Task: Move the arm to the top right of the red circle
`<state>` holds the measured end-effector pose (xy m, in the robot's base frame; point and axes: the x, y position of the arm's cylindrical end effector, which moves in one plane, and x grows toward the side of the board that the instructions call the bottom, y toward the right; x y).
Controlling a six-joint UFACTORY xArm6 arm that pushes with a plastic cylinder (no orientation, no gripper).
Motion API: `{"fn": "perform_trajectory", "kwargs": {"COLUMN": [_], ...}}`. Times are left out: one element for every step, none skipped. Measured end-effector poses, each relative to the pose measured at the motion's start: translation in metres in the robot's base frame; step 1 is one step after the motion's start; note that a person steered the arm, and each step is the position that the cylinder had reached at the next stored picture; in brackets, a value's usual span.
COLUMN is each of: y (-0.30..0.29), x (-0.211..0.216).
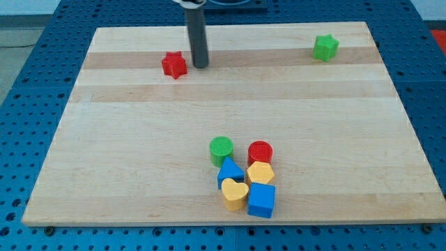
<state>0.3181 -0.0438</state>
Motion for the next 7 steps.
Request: {"fn": "perform_trajectory", "kwargs": {"y": [0.069, 0.126, 0.151, 0.151, 0.152, 0.167, 0.178], "x": [0.036, 0.066, 0.073, 0.073, 0.081, 0.111, 0.149]}}
